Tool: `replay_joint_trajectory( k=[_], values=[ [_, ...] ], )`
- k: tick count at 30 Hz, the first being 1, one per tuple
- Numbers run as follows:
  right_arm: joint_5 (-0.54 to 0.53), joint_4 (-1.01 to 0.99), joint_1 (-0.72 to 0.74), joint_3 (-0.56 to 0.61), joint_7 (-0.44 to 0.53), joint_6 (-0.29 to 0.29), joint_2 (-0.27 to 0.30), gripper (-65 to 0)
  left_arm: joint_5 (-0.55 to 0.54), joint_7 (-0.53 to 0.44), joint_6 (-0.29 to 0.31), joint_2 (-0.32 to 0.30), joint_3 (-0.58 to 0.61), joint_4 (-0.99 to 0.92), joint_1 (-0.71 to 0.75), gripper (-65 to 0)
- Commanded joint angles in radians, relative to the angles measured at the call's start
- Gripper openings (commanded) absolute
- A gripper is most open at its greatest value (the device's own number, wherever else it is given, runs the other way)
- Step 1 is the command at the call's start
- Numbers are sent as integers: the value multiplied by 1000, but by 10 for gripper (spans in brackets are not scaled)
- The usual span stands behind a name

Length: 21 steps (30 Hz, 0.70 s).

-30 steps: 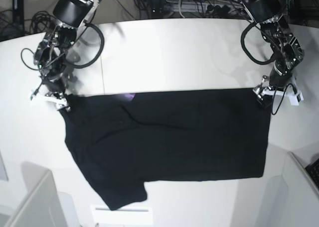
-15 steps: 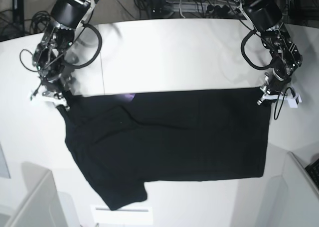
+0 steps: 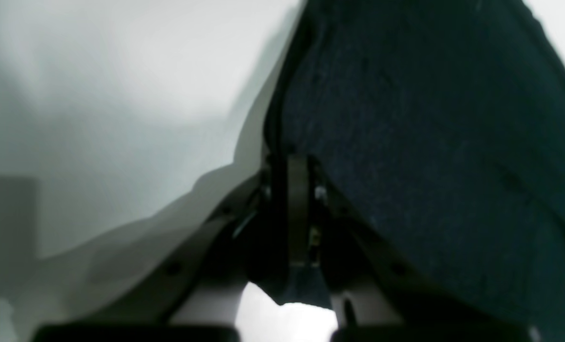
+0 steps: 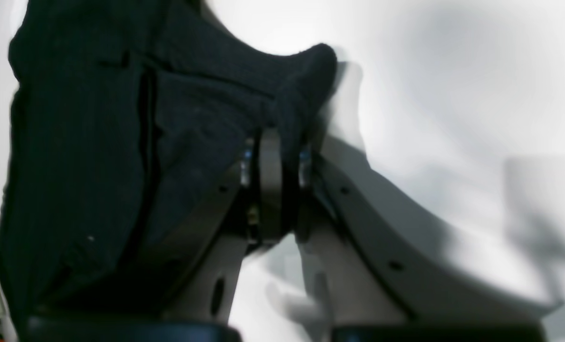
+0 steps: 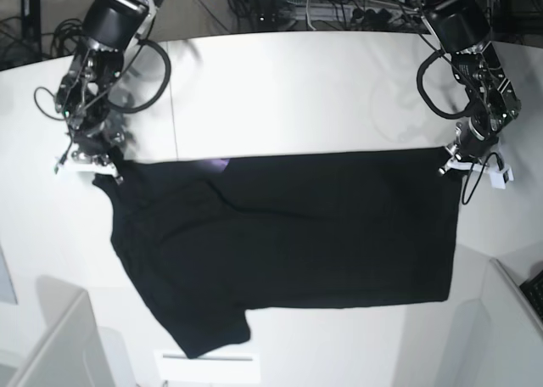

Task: Fold the T-shirt properly
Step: 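Drag the held shirt toward the robot with both grippers, then pull the shirt further toward the robot and release both grippers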

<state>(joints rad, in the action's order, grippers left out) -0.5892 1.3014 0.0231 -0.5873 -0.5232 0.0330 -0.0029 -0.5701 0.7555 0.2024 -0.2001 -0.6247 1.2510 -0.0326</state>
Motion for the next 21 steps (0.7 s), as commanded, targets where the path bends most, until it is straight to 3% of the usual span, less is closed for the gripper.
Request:
replay_joint_trajectory(
  k=[1,7,21],
  values=[
    [7,36,-4,-3,-2,-11,8,-650,9,17,-10,-15,6,25,17,-650],
    [5,129,-96,-4,-12,-11,7,-650,9,19,-10,-22,10,121,104,-650],
    [4,344,-196,-176,-274,-5,-32,-650,9,19,-10,-22,4,292,334,-650]
  ],
)
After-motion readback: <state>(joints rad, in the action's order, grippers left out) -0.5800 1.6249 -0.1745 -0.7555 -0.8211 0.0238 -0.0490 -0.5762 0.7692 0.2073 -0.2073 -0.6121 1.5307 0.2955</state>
